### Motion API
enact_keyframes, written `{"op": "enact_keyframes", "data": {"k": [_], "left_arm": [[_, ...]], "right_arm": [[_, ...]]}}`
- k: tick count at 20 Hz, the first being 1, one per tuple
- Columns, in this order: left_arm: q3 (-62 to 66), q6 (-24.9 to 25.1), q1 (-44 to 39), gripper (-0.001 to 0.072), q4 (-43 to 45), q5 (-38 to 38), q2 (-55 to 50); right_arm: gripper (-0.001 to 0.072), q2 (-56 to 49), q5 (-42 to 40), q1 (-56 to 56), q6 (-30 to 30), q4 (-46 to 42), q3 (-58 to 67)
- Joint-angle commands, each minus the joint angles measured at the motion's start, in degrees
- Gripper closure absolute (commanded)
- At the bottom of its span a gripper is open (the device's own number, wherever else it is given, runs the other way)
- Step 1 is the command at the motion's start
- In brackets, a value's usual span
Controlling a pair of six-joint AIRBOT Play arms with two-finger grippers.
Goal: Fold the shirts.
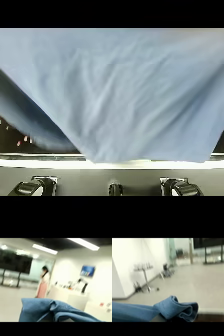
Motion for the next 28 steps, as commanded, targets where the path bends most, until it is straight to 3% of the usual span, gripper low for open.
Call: {"op": "enact_keyframes", "data": {"k": [1, 3, 7, 10, 15, 16, 17, 18, 19, 20, 22, 23, 24, 25, 26, 28], "left_arm": [[-3.9, 0.6, 0.1, 0.0675, 7.3, -9.3, -6.8], [-10.4, 3.5, 0.0, 0.0675, 7.2, -8.6, -13.0], [-17.5, 3.9, 0.0, 0.0675, 7.0, -0.8, -29.3], [-17.5, 3.9, 0.0, 0.0674, 4.8, -2.9, -38.2], [-17.5, 3.9, -0.5, 0.0674, -0.6, -8.5, -44.5], [-17.5, 3.9, -0.5, 0.0673, -0.7, -9.7, -44.5], [-17.1, 3.8, -0.3, 0.0632, -0.8, -11.5, -44.3], [-15.8, 3.4, 0.3, 0.0504, -0.7, -16.1, -44.2], [-14.0, 3.5, 1.2, 0.0287, -0.4, -22.5, -44.1], [-12.3, 3.8, 2.5, 0.0143, 0.5, -29.8, -44.1], [-11.9, 9.1, 5.9, 0.0135, 5.0, -44.3, -43.2], [-13.3, 9.0, 7.7, 0.0135, 7.3, -48.9, -42.3], [-16.9, 9.0, 9.8, 0.0136, 7.5, -51.2, -40.3], [-22.0, 8.9, 11.8, 0.0142, 7.0, -51.1, -37.4], [-28.7, 8.9, 13.6, 0.0207, 6.8, -49.6, -33.8], [-43.9, 9.0, 16.6, 0.0212, 6.1, -44.6, -26.3]], "right_arm": [[0.0666, -8.0, 19.7, 0.0, 3.6, -5.3, -0.9], [0.0666, -16.3, 24.2, 0.0, 3.7, -5.2, -4.3], [0.0666, -35.7, 9.7, 0.0, 11.8, -1.1, -10.2], [0.0666, -48.2, 0.1, 0.0, 16.6, 6.6, -10.2], [0.0666, -57.9, -0.8, 0.0, 16.6, 19.6, -10.2], [0.0631, -57.8, -0.5, -0.2, 16.3, 20.5, -10.2], [0.0412, -57.3, 0.8, -0.9, 15.0, 20.9, -9.6], [0.0130, -56.3, 3.8, -2.4, 11.6, 20.9, -8.6], [0.0062, -55.0, 7.6, -4.5, 7.2, 20.8, -7.4], [0.0041, -53.6, 12.7, -7.5, 3.6, 20.3, -6.2], [0.0028, -51.0, 22.8, -15.0, -0.4, 18.9, -5.1], [0.0049, -50.2, 28.3, -18.9, -1.7, 18.8, -5.1], [0.0055, -49.8, 34.2, -22.8, -2.5, 18.2, -5.2], [0.0124, -49.7, 38.7, -25.9, -3.7, 16.9, -5.6], [0.0170, -49.7, 42.2, -28.4, -4.8, 14.9, -6.3], [0.0180, -49.6, 43.5, -31.8, -3.7, 13.4, -8.7]]}}
